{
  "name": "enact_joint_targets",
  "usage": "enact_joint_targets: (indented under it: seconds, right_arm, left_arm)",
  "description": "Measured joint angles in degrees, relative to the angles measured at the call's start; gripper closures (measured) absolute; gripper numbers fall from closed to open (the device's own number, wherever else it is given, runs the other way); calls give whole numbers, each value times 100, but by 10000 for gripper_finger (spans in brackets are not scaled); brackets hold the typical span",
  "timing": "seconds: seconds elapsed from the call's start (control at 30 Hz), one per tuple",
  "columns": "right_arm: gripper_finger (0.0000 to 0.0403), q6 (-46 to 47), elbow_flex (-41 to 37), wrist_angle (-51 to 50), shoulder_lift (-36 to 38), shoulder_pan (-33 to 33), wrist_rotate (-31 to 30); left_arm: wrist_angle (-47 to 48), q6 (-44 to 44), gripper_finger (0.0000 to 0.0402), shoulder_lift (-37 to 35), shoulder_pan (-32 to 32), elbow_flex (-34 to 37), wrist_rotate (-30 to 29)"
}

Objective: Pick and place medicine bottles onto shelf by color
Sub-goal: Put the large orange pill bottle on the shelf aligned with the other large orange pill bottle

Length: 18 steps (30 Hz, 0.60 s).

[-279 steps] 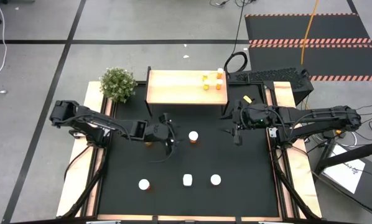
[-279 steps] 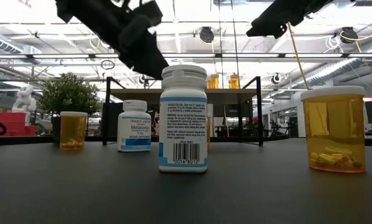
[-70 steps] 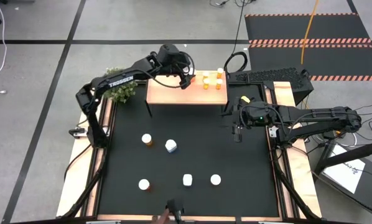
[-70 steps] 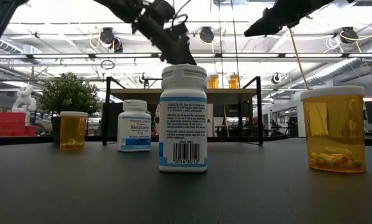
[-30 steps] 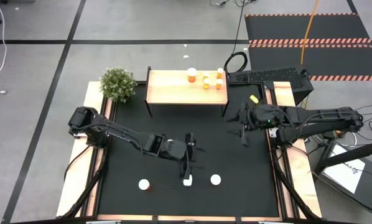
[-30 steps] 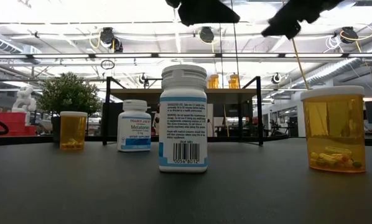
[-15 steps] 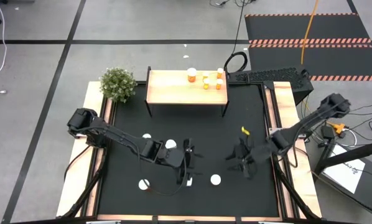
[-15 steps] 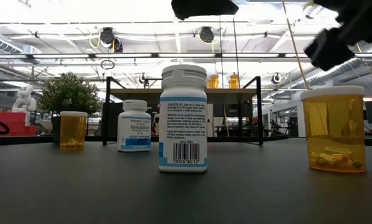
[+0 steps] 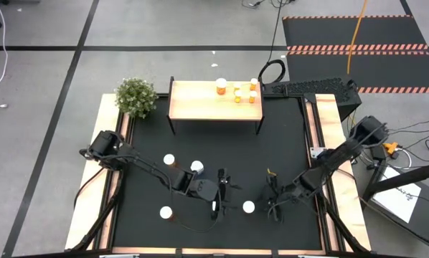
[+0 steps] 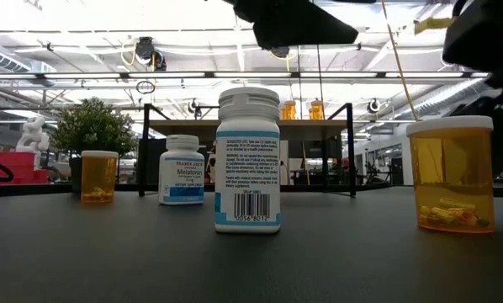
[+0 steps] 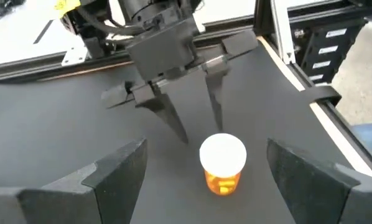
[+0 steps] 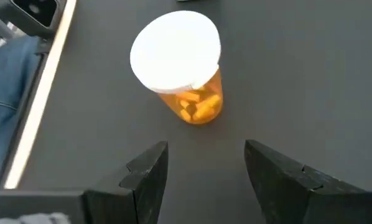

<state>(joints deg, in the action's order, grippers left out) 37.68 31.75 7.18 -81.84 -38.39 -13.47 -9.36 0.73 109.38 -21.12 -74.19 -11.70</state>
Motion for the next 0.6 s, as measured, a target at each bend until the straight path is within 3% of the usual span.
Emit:
enact_joint_targets:
  seconds: [0.2, 0.6]
  right_arm:
    - [195, -592, 2, 1123, -770, 3, 1]
    - [195, -1036, 2, 2361, -1657, 219, -10]
  left_arm:
    - [-121, 53, 73, 82, 0, -4, -26]
    - [-446, 197, 73, 90, 2, -4, -33]
